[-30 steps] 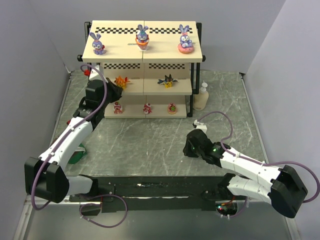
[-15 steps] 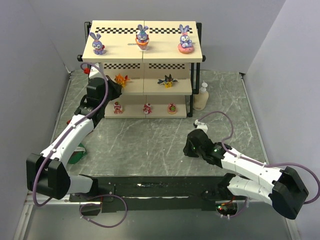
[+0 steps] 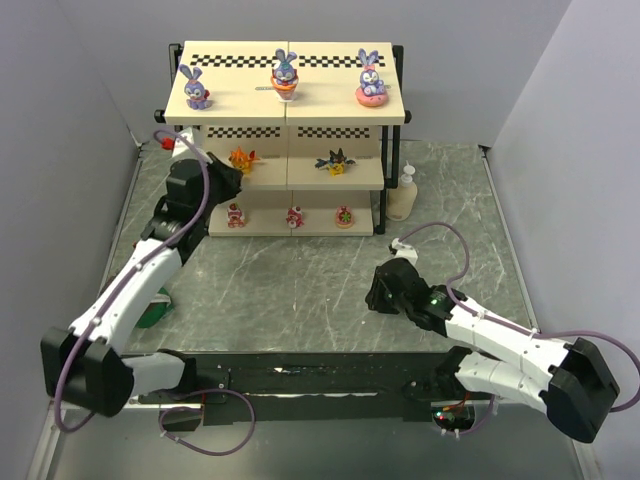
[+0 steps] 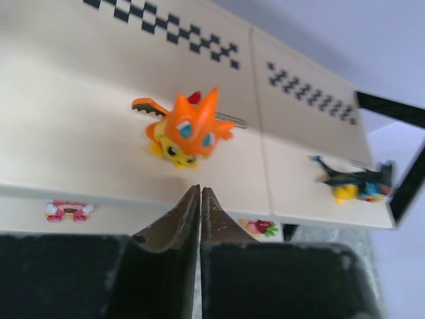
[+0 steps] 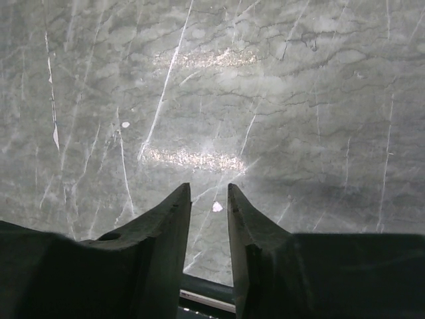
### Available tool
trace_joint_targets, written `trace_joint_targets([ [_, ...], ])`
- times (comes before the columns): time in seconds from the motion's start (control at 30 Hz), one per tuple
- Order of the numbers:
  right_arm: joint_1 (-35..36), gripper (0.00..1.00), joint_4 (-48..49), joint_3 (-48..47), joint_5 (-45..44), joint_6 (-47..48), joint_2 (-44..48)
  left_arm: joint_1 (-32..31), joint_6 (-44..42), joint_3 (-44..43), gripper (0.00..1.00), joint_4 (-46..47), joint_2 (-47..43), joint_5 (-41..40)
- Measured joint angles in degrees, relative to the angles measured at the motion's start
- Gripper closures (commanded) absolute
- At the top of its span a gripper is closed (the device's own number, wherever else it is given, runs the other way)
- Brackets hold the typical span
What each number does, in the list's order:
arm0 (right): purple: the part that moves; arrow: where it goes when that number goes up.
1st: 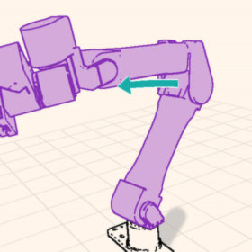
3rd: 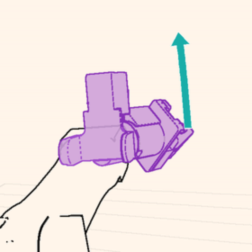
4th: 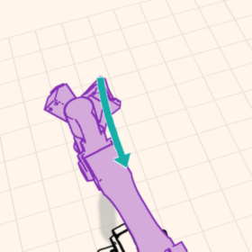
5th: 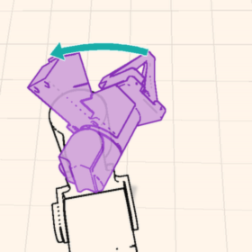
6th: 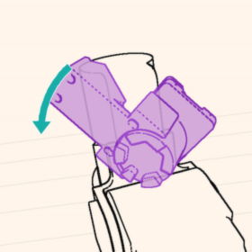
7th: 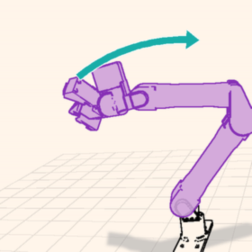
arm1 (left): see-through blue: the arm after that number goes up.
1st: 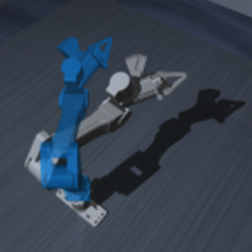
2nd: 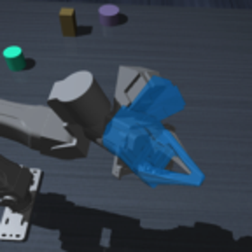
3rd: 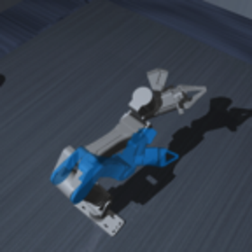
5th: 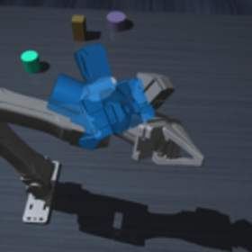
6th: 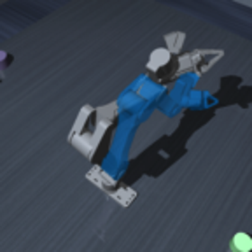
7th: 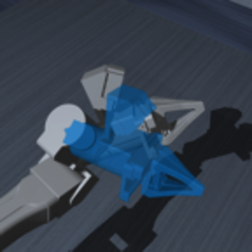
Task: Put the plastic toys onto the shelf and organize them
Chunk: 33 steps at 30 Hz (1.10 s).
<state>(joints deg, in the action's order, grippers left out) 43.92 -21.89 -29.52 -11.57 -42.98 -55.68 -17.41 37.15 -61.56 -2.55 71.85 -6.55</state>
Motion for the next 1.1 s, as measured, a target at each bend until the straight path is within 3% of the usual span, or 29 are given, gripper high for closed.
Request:
trace_joint_targets([
  [0.1, -0.04, 0.52, -0.13, 0.00, 0.00, -0.04, 0.33, -0.59, 0.02, 0.96, 0.62, -1.07, -4.92, -0.85],
  [0.13, -0.04, 0.50, -0.24, 0.00, 0.00, -0.13, 0.48, -0.70, -0.13, 1.25, 0.34, -1.60, -6.97, -0.96],
  [0.23, -0.07, 0.35, -0.87, -0.02, -0.17, -0.13, 1.20, -0.87, -0.50, 1.79, 0.04, -3.06, -12.81, -1.36],
  [0.37, -0.09, 0.13, -2.45, -0.24, -1.01, 0.26, 3.02, -0.96, -0.11, 2.67, 0.04, -7.26, -20.48, -2.89],
  [0.47, -0.09, 0.05, -4.17, -1.07, -1.57, 0.92, 4.68, -0.96, -0.15, 2.69, 0.04, -12.81, -24.48, -4.02],
  [0.83, -0.09, 0.00, -12.76, -12.70, -5.05, 3.87, 8.66, -0.96, -0.50, 9.70, 0.04, -29.66, -41.00, -7.08],
  [1.1, -0.20, 0.00, -15.19, -16.20, -5.31, 3.82, 10.51, -0.96, -0.74, 10.12, 0.04, -34.36, -45.35, -8.35],
])
